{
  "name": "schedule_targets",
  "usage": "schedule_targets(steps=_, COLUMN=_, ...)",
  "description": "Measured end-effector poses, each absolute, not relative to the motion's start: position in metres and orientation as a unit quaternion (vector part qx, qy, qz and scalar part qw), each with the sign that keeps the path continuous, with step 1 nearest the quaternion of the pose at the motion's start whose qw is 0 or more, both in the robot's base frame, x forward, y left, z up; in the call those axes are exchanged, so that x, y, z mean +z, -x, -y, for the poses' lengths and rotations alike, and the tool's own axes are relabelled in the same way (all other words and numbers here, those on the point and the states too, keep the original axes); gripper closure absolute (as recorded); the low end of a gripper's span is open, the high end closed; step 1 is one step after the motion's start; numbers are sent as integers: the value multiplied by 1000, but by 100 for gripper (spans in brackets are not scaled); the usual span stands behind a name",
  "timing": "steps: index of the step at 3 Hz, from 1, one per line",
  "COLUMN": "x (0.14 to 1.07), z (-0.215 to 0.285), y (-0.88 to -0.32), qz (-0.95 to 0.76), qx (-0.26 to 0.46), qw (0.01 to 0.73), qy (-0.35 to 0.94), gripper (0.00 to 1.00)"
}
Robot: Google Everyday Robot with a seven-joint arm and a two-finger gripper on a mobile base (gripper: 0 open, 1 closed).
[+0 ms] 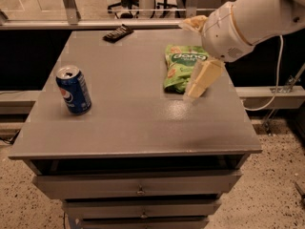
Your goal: Move pepsi can near rxbar chocolate
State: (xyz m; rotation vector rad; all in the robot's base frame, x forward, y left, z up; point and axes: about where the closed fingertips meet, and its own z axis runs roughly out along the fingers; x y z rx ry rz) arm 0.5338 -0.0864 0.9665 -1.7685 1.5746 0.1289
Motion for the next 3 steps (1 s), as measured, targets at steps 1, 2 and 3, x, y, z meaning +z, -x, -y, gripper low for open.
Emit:
schedule_targets(steps=1, x=956, z=51, y=-546, qz=-629, qx=81, qw=395, qy=665, gripper=0)
schedule_targets(steps=2, x=940, z=-30, y=-561, qz=-623, qx=181, qw=422, qy=634, gripper=0)
schedule_targets(steps=3, x=929, z=-80, y=-562, qz=-604, qx=260, qw=431, qy=617, gripper=0)
